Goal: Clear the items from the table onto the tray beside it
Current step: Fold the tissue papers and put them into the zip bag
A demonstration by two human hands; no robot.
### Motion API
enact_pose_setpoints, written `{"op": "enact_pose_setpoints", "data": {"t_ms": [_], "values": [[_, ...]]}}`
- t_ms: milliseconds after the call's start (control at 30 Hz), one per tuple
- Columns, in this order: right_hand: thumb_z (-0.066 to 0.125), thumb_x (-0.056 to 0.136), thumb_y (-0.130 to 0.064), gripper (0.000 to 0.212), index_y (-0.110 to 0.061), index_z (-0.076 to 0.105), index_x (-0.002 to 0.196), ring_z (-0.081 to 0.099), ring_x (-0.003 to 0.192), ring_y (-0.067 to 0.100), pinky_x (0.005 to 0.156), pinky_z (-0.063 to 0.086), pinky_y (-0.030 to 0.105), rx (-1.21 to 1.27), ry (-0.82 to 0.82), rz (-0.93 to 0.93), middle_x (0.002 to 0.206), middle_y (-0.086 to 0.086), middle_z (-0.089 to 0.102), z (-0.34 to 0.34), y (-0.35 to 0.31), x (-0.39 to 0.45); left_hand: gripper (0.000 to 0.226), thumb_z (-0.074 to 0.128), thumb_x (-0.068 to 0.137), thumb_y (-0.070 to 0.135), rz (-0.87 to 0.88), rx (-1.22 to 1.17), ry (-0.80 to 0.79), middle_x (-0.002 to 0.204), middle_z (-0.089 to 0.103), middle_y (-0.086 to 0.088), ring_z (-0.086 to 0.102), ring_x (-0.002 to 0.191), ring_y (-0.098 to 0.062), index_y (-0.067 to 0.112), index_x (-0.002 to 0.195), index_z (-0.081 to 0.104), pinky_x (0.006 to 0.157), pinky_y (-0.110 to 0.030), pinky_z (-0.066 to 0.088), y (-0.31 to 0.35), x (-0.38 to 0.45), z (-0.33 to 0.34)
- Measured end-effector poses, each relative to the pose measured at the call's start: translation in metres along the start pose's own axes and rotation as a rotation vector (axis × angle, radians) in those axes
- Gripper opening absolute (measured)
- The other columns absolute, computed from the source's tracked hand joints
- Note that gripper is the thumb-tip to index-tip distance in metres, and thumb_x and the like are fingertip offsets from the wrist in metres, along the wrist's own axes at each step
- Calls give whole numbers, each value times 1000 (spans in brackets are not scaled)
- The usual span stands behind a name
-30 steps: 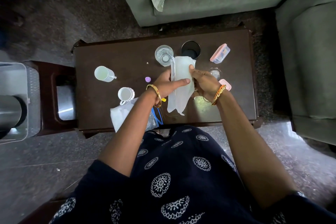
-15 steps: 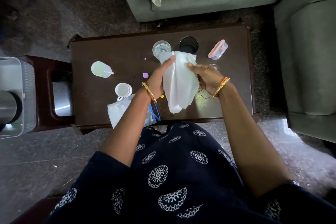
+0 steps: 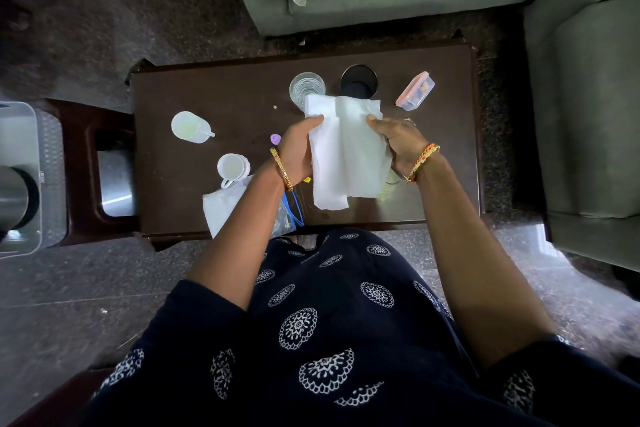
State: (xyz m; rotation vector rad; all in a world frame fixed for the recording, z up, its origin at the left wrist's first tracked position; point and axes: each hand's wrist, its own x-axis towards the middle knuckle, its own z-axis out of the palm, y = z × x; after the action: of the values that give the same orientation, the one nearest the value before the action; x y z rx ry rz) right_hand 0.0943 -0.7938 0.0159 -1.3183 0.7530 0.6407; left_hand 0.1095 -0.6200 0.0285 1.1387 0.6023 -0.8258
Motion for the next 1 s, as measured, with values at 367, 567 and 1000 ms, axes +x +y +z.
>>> {"op": "enact_pose_setpoints", "data": {"t_ms": [367, 567, 1000], "values": [[68, 82, -18, 51, -15, 43, 127, 59, 99, 24, 81, 46, 31, -531, 196, -301, 116, 6, 61, 19, 7, -2, 31, 50, 93, 25, 41, 267, 410, 98, 61, -17, 59, 90, -31, -1, 107, 61, 91, -46, 51, 4, 9, 9], [54, 79, 6, 62, -26, 37, 130, 56, 103, 30, 85, 43, 30, -674, 152, -554, 130, 10, 53, 36, 13, -15, 38, 56, 90, 33, 27, 264, 450, 107, 66, -19, 62, 107, -38, 1, 111, 61, 96, -52, 50, 5, 4, 9], [69, 69, -58, 33, -29, 64, 82, 57, 87, 19, 74, 50, 35, -857, 144, -431, 98, 0, 62, 50, 9, -15, 53, 40, 95, 47, 25, 196, 270, 117, 64, -15, 62, 102, -30, 4, 120, 58, 91, -43, 52, 9, -1, 11]]}}
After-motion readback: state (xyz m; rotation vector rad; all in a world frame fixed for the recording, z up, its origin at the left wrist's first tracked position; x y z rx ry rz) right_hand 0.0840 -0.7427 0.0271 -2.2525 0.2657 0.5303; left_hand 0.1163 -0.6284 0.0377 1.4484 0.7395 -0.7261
